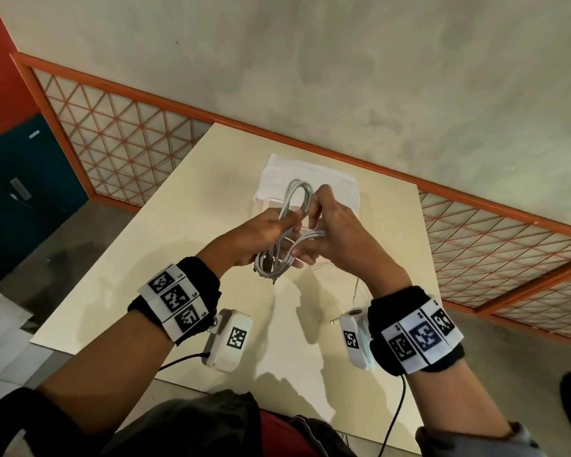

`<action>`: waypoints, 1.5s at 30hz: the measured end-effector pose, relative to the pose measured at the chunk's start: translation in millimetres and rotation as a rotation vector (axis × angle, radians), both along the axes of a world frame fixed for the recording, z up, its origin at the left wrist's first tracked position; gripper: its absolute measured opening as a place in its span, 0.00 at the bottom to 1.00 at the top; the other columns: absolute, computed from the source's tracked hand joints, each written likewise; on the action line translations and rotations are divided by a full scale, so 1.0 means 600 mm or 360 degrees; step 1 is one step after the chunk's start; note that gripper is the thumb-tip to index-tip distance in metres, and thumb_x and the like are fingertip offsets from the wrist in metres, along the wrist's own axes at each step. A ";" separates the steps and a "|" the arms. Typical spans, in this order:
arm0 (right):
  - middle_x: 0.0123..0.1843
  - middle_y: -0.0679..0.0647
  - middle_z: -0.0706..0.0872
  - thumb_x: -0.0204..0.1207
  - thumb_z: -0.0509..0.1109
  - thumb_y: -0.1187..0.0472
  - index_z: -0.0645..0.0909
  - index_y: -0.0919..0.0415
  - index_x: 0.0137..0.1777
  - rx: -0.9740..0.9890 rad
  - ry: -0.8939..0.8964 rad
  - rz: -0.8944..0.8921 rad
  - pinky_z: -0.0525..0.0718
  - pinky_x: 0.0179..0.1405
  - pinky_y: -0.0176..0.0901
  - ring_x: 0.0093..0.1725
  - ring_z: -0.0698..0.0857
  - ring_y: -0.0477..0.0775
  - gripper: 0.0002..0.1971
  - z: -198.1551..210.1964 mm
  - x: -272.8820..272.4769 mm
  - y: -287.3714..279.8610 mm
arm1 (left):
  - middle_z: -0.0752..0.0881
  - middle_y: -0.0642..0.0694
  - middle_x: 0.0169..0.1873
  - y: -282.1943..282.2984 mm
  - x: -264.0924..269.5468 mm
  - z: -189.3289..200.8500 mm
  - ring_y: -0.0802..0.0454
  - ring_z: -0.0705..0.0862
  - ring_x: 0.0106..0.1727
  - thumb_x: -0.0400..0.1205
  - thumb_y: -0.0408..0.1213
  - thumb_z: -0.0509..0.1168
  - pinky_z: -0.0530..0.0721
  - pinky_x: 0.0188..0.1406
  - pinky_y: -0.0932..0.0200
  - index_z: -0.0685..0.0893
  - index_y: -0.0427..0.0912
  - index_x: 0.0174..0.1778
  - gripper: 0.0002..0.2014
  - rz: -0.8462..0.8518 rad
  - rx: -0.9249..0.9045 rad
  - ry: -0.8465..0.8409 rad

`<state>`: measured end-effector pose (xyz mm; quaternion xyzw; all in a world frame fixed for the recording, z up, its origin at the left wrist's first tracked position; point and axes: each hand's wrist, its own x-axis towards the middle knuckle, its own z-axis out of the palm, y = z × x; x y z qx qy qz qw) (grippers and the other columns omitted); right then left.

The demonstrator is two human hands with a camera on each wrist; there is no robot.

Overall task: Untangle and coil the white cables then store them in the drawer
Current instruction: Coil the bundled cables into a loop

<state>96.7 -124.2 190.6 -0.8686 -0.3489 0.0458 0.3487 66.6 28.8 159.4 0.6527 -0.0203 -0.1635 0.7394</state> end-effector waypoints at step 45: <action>0.13 0.47 0.64 0.81 0.64 0.52 0.80 0.60 0.26 -0.0088 0.0279 -0.0303 0.60 0.21 0.34 0.19 0.61 0.46 0.22 0.023 -0.007 -0.044 | 0.70 0.51 0.15 -0.036 -0.033 -0.022 0.55 0.60 0.17 0.76 0.68 0.37 0.68 0.25 0.60 0.72 0.39 0.45 0.34 0.0112 0.0037 0.0012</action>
